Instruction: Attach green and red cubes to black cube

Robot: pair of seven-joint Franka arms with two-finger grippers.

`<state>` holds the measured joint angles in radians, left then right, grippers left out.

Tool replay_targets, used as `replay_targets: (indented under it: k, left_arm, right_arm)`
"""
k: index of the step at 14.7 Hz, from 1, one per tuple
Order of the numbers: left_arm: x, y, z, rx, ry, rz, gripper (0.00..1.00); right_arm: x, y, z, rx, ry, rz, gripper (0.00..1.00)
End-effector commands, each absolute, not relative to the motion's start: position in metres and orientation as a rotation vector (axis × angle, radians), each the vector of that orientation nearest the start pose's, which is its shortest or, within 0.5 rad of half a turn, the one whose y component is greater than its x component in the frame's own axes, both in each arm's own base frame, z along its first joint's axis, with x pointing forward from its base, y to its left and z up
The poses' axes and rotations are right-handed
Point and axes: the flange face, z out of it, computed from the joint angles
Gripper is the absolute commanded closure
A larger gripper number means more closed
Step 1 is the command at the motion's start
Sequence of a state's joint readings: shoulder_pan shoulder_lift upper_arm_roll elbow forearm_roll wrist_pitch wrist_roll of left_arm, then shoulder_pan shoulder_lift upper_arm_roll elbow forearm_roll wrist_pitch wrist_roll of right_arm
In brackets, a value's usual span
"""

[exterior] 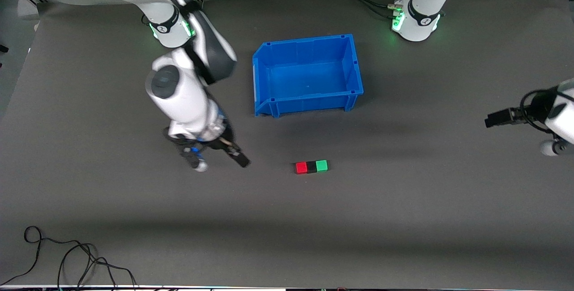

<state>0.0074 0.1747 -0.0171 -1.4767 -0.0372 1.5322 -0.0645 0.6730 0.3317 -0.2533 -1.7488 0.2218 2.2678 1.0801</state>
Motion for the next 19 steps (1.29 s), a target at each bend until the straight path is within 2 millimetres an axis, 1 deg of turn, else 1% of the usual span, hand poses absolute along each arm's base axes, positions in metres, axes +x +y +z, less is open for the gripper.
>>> replay_targets:
  k: [1, 2, 3, 4, 5, 7, 8, 9, 10, 11, 12, 13, 15, 16, 18, 19]
  left_arm:
    - [0.577, -0.016, 0.572, -3.135, 0.055, 0.111, 0.0]
    - [0.575, -0.018, 0.574, -3.126, 0.066, 0.093, 0.0]
    - [0.575, -0.026, 0.576, -3.122, 0.107, 0.088, 0.0]
    - [0.575, -0.028, 0.578, -3.121, 0.131, 0.081, 0.0]
    - [0.575, -0.03, 0.58, -3.121, 0.138, 0.076, 0.0]
    - [0.575, -0.031, 0.585, -3.122, 0.138, 0.076, 0.0]
    - [0.575, -0.03, 0.586, -3.128, 0.109, 0.079, 0.0]
    - [0.574, -0.029, 0.587, -3.132, 0.099, 0.084, 0.0]
    - [0.575, -0.028, 0.591, -3.136, 0.087, 0.077, 0.0]
    - [0.575, -0.025, 0.592, -3.141, 0.063, 0.077, 0.0]
    - [0.575, -0.022, 0.593, -3.143, 0.039, 0.08, 0.0]
    - [0.575, -0.021, 0.593, -3.142, 0.034, 0.08, 0.0]
    - [0.575, -0.021, 0.592, -3.142, 0.034, 0.082, 0.0]
    - [0.575, -0.021, 0.592, -3.142, 0.034, 0.084, 0.0]
    - [0.575, -0.021, 0.592, -3.141, 0.038, 0.084, 0.0]
    - [0.575, -0.021, 0.592, -3.141, 0.038, 0.087, 0.0]
  right_arm:
    - [0.563, 0.22, 0.424, -2.804, 0.889, -0.109, 0.0]
    - [0.559, 0.193, 0.433, -2.833, 0.805, -0.097, 0.0]
    - [0.557, 0.164, 0.443, -2.871, 0.738, -0.038, 0.0]
    - [0.556, 0.141, 0.451, -2.896, 0.671, 0.008, 0.0]
    - [0.555, 0.123, 0.456, -2.929, 0.576, 0.02, 0.0]
    - [0.561, 0.073, 0.461, -3.029, 0.361, -0.025, 0.0]
    - [0.564, 0.06, 0.466, -3.04, 0.282, -0.045, 0.0]
    - [0.565, 0.042, 0.469, -3.034, 0.287, -0.052, 0.0]
    - [0.566, 0.041, 0.476, -3.033, 0.277, -0.058, 0.0]
    - [0.57, 0.048, 0.485, -3.05, 0.256, -0.075, 0.0]
    - [0.573, 0.048, 0.488, -3.072, 0.241, -0.076, 0.0]
    - [0.573, 0.048, 0.49, -3.096, 0.228, -0.076, 0.0]
    - [0.577, 0.055, 0.49, -3.151, 0.18, -0.088, 0.0]
    - [0.582, 0.058, 0.489, -3.177, 0.164, -0.061, 0.0]
    - [0.598, 0.072, 0.486, -3.238, -0.012, 0.066, 0.0]
    - [0.603, 0.071, 0.499, -3.248, -0.035, 0.114, 0.0]
